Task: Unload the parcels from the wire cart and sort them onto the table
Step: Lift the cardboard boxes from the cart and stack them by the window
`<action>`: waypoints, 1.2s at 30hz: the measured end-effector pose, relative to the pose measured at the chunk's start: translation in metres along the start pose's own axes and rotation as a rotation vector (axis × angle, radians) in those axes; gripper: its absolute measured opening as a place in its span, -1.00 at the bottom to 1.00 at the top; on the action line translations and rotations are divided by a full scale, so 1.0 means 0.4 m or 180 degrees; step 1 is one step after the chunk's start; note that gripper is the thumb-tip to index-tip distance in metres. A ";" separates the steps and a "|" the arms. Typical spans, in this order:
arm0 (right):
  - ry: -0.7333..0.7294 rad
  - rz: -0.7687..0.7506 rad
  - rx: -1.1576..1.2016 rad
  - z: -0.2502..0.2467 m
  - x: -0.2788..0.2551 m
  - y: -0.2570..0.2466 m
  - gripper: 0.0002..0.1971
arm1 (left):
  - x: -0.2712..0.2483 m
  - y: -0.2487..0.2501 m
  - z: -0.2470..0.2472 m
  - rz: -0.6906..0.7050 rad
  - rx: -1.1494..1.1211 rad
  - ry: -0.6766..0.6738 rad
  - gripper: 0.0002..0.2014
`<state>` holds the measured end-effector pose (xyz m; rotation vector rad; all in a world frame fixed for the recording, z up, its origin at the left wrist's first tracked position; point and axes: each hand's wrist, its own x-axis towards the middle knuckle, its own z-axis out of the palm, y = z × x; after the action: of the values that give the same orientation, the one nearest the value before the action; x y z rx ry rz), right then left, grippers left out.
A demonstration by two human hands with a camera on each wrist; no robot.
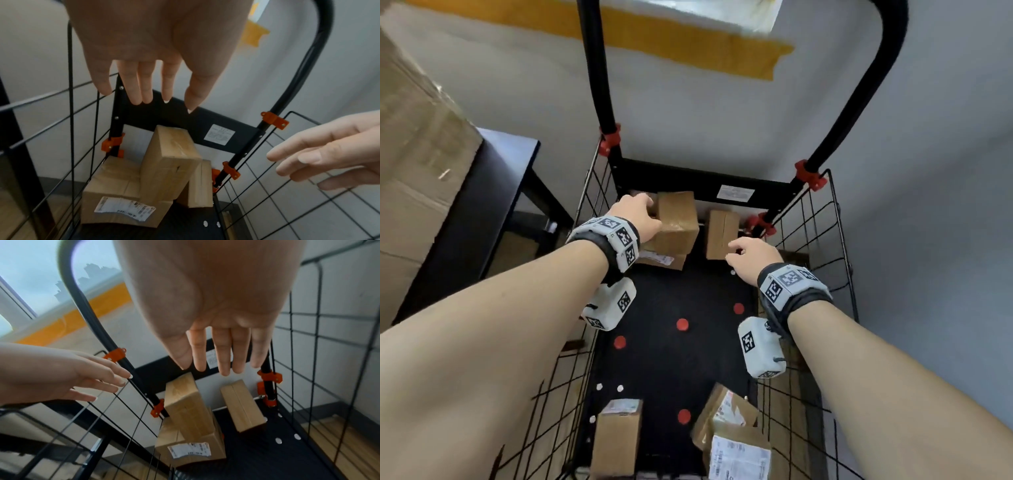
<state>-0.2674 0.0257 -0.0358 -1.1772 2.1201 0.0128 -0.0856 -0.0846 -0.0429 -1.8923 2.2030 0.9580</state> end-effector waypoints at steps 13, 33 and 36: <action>-0.0559 0.0345 0.0207 0.102 0.360 -0.035 -0.47 | 0.287 -0.054 0.168 -0.0601 -0.0712 -0.0230 -0.40; -0.1191 0.0200 0.0979 0.194 0.461 -0.004 -0.44 | 0.346 -0.011 0.228 -0.0501 -0.0237 -0.0277 0.06; -0.1030 0.0387 0.0933 0.171 0.438 0.027 -0.43 | 0.326 -0.015 0.199 -0.0786 -0.0526 -0.0386 -0.07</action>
<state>-0.2962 -0.0753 -0.1920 -0.8131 1.8304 -0.0477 -0.1363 -0.1576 -0.1675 -2.0534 1.8215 1.2031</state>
